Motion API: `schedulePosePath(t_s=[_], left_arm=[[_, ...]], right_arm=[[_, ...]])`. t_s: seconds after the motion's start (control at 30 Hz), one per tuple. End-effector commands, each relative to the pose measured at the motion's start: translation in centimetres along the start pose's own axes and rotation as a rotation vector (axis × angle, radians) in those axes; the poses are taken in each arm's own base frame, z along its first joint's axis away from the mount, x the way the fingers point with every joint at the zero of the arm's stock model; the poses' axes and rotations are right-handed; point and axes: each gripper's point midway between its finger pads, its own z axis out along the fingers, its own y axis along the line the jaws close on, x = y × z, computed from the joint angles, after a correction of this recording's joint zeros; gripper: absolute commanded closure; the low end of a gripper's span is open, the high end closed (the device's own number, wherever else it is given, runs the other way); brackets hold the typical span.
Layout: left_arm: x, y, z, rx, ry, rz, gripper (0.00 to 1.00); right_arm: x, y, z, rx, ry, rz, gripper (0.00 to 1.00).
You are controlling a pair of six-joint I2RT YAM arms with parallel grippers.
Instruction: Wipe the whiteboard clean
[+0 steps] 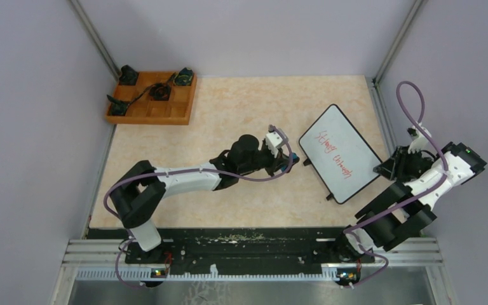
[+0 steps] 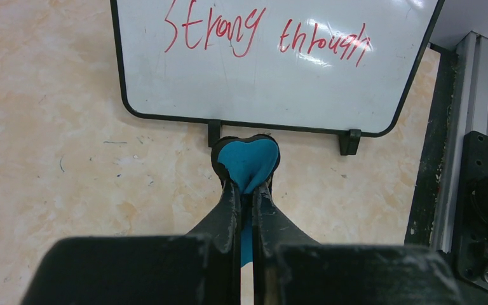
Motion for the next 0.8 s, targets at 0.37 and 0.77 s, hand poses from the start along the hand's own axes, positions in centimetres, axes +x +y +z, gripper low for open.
schedulePosePath(t_s=[0.37,0.77], left_arm=[[-1.8,-0.4,2.0,0.024,-0.046,0.045,1.00],[-4.4,1.8,4.5,-0.019,-0.131,0.095,1.00]], right_arm=[[-0.4,-0.7,0.3,-0.009,-0.036,-0.016,1.00],[0.1,-1.1,0.5,-0.002,-0.018,-0.012,1.00]])
